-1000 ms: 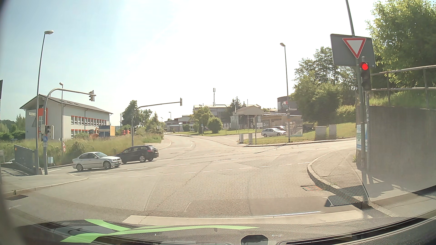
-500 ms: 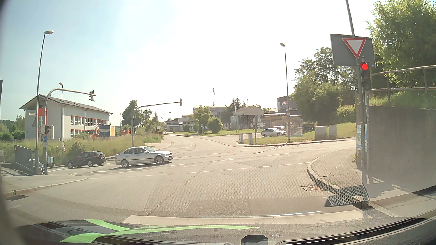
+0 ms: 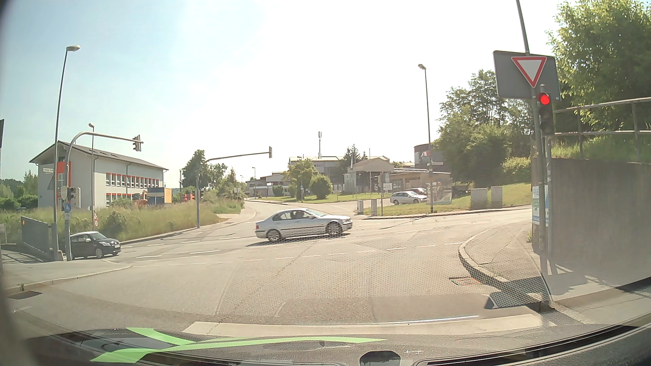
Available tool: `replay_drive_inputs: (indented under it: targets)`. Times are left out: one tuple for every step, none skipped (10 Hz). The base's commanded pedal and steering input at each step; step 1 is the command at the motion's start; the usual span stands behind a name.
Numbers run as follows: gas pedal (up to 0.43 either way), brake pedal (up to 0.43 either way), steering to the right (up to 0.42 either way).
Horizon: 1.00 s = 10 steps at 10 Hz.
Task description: Follow the waypoints while adhering to traffic rules and regulations
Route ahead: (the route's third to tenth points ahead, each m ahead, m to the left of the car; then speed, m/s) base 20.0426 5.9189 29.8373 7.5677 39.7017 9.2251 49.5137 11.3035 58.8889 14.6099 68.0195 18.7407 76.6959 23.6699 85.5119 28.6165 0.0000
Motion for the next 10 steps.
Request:
replay_drive_inputs:
  targets:
    - [0.0,0.22,0.002]
    - [0.0,0.22,0.002]
    - [0.0,0.22,0.002]
    - [0.0,0.22,0.002]
    - [0.0,0.22,0.002]
    - [0.0,0.22,0.003]
    - [0.0,0.22,0.002]
    - [0.0,0.22,0.002]
    - [0.0,0.22,0.002]
    - [0.0,0.22,0.002]
